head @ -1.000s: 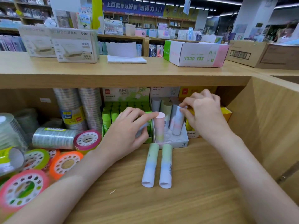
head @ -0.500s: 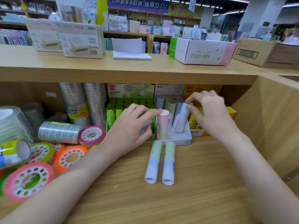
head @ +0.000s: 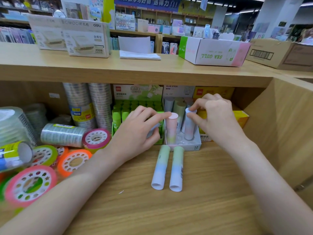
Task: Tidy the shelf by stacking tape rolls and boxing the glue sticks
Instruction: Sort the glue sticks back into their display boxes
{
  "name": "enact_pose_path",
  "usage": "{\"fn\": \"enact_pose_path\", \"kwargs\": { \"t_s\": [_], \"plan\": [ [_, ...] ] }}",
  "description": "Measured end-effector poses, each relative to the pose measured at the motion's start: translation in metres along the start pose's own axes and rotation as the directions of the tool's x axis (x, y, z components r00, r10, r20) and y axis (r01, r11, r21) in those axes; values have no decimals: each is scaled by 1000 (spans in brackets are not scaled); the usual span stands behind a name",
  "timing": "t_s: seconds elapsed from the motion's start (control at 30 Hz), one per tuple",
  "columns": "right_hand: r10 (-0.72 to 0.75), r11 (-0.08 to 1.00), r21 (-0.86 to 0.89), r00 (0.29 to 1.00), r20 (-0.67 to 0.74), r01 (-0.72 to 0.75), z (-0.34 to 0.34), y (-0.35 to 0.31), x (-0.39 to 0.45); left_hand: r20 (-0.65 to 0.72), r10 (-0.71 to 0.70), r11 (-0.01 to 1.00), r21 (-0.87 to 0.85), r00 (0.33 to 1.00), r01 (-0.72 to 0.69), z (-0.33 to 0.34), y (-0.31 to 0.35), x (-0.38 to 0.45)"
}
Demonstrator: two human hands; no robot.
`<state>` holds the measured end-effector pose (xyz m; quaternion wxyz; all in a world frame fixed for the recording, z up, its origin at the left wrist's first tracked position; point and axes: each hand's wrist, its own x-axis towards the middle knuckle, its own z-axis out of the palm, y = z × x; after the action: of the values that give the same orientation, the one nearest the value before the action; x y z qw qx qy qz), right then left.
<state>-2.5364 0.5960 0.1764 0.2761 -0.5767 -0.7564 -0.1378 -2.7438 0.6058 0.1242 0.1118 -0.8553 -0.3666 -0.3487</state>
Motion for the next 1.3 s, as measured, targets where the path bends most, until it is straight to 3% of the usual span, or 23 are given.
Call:
{"fn": "enact_pose_path", "kwargs": {
  "t_s": [0.6,0.7,0.77,0.83,0.97,1.17,1.3],
  "plan": [
    [58,993,113,991,-118,-45,17,15,-10,-8,-3,1000,2,1000,3,2,-2,-1],
    [31,984,179,974,-223,10,15,17,-23,-6,2,1000,-4,1000,-2,2,-2,-1],
    [-46,960,253,957,-286,122,12,8,-30,-4,7,1000,1,1000,-7,2,-2,-1],
    [-117,914,358,970,-215,189,15,-6,-31,2,13,1000,20,1000,-13,2,-2,0],
    [-128,882,448,990,-68,144,28,-22,-31,3,-17,999,34,1000,17,2,0,0],
    [-68,844,531,997,-35,76,21,-15,-30,24,15,983,182,1000,-19,4,-3,0],
    [-55,865,492,993,-104,99,22,-12,-41,95,64,950,299,993,-90,8,-2,-1]
  ]
}}
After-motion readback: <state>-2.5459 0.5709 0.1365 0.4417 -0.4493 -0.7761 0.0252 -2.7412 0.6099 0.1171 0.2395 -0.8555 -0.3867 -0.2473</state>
